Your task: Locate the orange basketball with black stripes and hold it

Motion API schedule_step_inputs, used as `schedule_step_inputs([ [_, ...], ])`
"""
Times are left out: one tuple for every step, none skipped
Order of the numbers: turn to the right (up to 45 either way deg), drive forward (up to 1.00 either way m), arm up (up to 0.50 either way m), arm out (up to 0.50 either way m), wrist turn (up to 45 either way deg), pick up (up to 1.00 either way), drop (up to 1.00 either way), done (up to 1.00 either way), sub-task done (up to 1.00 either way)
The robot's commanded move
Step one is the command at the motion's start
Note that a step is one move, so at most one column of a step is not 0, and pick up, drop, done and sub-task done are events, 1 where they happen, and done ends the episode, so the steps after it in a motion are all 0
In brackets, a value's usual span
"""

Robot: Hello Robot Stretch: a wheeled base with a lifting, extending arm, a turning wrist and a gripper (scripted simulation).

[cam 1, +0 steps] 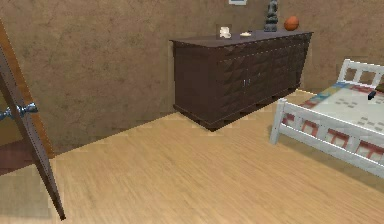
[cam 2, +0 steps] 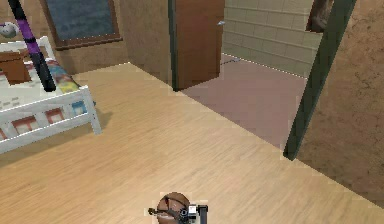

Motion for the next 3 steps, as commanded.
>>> schedule_step_inputs([
  [0.0, 0.00, 0.00, 0.00, 27.0, 0.00, 0.00, 0.00, 0.00],
  [0.0, 0.00, -0.30, 0.00, 0.0, 0.00, 0.00, 0.00, 0.00],
  [0.0, 0.00, 0.00, 0.00, 0.0, 1.00, 0.00, 0.00, 0.00],
])
